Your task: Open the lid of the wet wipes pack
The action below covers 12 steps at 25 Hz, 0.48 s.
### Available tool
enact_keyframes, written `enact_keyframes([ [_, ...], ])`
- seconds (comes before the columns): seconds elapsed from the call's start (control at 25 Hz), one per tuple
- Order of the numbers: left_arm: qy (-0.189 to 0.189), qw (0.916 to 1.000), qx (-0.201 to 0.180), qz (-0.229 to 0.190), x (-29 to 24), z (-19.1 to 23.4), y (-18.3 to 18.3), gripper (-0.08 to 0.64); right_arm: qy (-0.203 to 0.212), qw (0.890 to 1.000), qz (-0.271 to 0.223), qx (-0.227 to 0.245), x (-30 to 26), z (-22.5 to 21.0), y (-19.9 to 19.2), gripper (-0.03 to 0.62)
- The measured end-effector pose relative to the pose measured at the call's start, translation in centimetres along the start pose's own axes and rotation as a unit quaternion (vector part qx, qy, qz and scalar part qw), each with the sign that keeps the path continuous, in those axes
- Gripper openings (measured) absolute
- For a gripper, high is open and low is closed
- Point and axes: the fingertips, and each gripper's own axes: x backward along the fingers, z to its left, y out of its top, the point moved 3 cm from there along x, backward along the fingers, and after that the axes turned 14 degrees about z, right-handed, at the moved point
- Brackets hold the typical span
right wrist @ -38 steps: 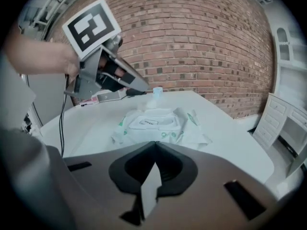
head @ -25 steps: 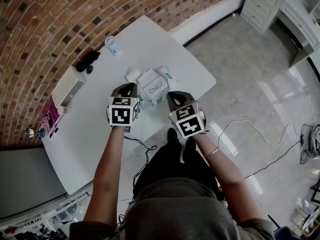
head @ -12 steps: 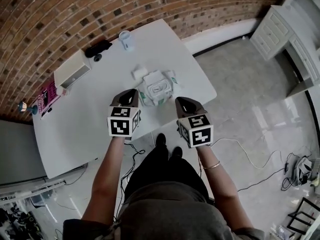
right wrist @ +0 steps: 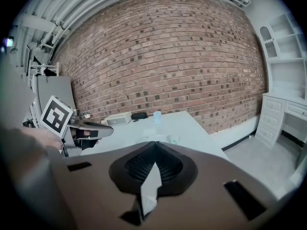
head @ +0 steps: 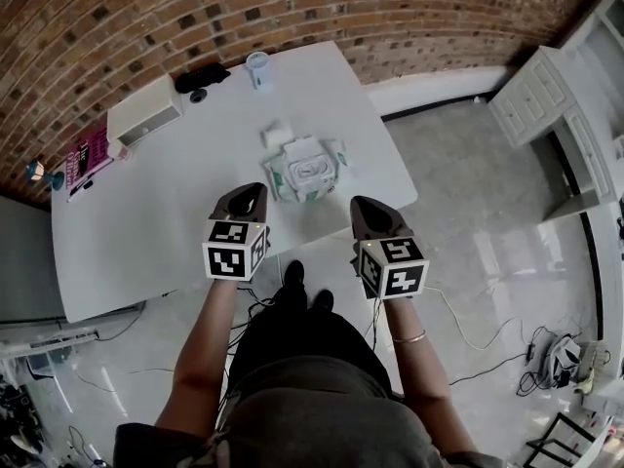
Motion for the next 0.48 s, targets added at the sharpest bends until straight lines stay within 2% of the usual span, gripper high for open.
enact_keyframes([
  [0.24,0.002,0.9992,0.037,-0.018,0.9,0.0,-1.1,0.031,-0.001,1.0,-0.013,-0.015,1.6,-1.0,0.0,0.008],
  [0.48,0.0,0.9983,0.05,-0.029,1.7,-0.6,-1.5,0.031,-0.008,1.0,-0.013,-0.014,2.3,-1.5,-0.6,0.005],
])
